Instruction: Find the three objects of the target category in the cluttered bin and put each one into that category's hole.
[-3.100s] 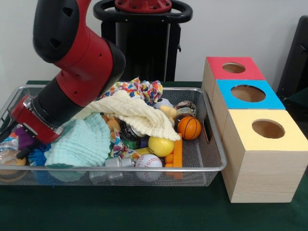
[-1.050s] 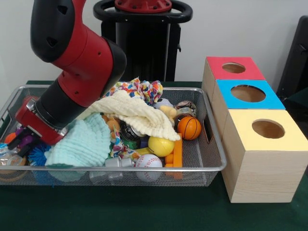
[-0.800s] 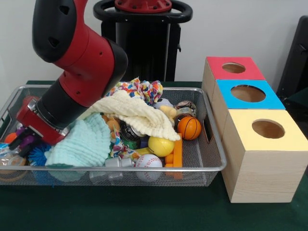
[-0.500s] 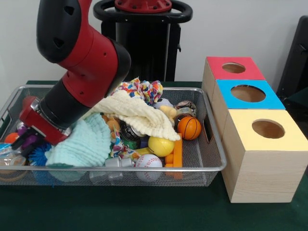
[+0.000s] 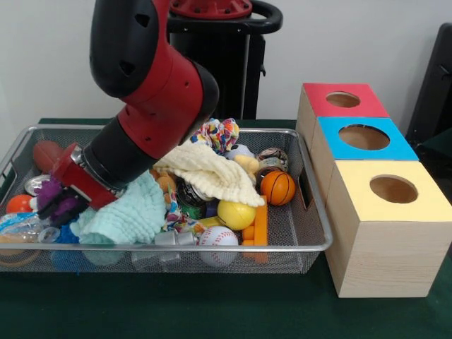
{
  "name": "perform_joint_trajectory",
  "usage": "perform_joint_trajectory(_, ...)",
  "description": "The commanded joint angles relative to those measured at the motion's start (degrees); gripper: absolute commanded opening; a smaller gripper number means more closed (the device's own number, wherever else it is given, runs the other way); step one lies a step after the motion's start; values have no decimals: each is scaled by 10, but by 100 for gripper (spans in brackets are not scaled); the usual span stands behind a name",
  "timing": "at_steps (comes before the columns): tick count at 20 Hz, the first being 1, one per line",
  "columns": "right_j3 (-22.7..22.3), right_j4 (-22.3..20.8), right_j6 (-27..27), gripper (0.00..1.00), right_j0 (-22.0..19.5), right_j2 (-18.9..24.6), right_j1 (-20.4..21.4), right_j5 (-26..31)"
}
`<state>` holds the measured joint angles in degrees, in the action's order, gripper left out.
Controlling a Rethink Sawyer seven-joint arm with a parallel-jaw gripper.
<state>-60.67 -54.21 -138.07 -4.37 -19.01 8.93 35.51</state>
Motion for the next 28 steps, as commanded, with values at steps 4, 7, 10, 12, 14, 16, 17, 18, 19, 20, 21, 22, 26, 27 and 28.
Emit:
perform_joint_trajectory(4,-42,-16,131,0,28,23,-1,39)
perform_joint_trajectory(7,-47,-19,121,0,35,12,2,35)
perform_joint_trajectory(10,-51,-23,111,0,44,1,2,28)
perform_joint_trajectory(12,-51,-24,110,0,48,-5,2,23)
perform_joint_trajectory(14,-50,-24,112,0,50,-8,2,22)
perform_joint_trajectory(16,-50,-24,108,0,52,-12,0,19)
perform_joint_trajectory(17,-49,-25,106,0,53,-14,-2,16)
perform_joint_trajectory(18,-50,-24,104,0,54,-17,-2,15)
perform_joint_trajectory(19,-50,-24,104,0,55,-18,-3,14)
perform_joint_trajectory(20,-50,-24,103,0,56,-19,-2,13)
perform_joint_trajectory(21,-51,-23,105,0,56,-20,-1,13)
perform_joint_trajectory(22,-51,-22,106,0,57,-21,-1,13)
perform_joint_trajectory(26,-66,-12,128,0,58,-25,21,18)
perform_joint_trajectory(27,-69,-11,134,0,57,-24,26,18)
perform_joint_trajectory(28,-71,-9,140,0,55,-24,31,18)
